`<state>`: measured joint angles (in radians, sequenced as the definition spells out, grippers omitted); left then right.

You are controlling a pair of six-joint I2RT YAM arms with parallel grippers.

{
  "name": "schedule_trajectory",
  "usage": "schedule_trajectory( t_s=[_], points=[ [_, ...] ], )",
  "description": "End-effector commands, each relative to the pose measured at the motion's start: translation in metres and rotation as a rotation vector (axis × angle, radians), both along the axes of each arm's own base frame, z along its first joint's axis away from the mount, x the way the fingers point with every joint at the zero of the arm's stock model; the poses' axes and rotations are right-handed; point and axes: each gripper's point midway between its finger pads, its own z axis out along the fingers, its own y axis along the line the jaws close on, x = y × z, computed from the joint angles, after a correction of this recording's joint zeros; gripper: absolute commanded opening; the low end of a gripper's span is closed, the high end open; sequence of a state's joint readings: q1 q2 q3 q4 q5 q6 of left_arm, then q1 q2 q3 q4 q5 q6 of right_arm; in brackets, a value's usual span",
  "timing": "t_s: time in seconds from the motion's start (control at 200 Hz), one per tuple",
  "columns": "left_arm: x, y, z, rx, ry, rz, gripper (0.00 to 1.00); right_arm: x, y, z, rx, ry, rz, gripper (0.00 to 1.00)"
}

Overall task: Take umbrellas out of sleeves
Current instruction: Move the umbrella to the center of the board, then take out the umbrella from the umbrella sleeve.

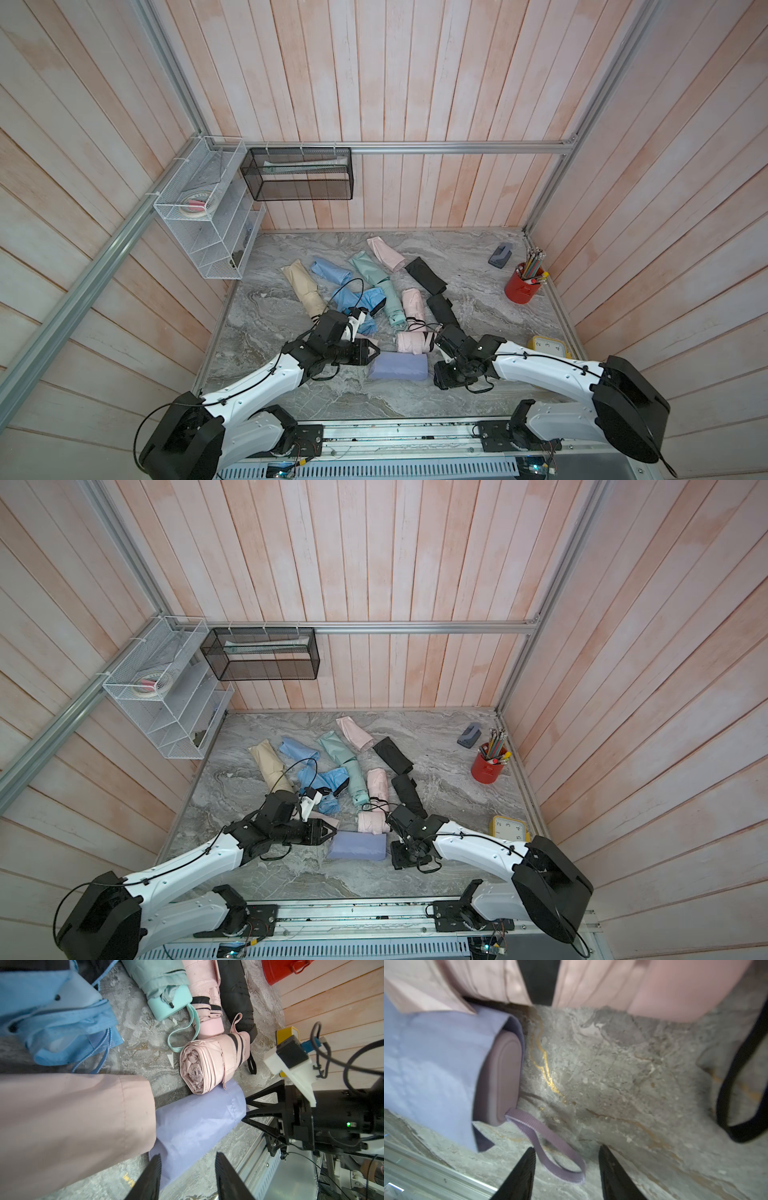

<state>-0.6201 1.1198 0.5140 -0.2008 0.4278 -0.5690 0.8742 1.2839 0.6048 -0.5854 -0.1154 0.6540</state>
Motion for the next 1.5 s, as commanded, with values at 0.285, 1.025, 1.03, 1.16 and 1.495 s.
schedule_trajectory(
  t_s=[0.285,1.025,1.03,1.16,1.495],
  points=[
    [0.007,0.002,0.0,0.004,-0.022,0.015,0.45,-0.014,-0.008,-0.006,-0.144,-0.005,0.058,0.34],
    [0.001,0.004,-0.008,-0.006,0.008,0.026,0.45,-0.019,0.001,-0.002,-0.12,-0.031,0.087,0.18],
    [0.001,0.004,-0.008,-0.007,0.008,0.027,0.45,-0.019,0.002,-0.002,-0.117,-0.031,0.087,0.18],
    [-0.001,0.003,-0.005,-0.032,0.009,0.03,0.45,-0.013,0.015,0.005,-0.039,-0.033,0.075,0.0],
    [-0.01,0.005,-0.004,-0.042,0.033,0.02,0.45,0.035,0.032,0.049,0.324,-0.044,-0.059,0.0]
  ],
)
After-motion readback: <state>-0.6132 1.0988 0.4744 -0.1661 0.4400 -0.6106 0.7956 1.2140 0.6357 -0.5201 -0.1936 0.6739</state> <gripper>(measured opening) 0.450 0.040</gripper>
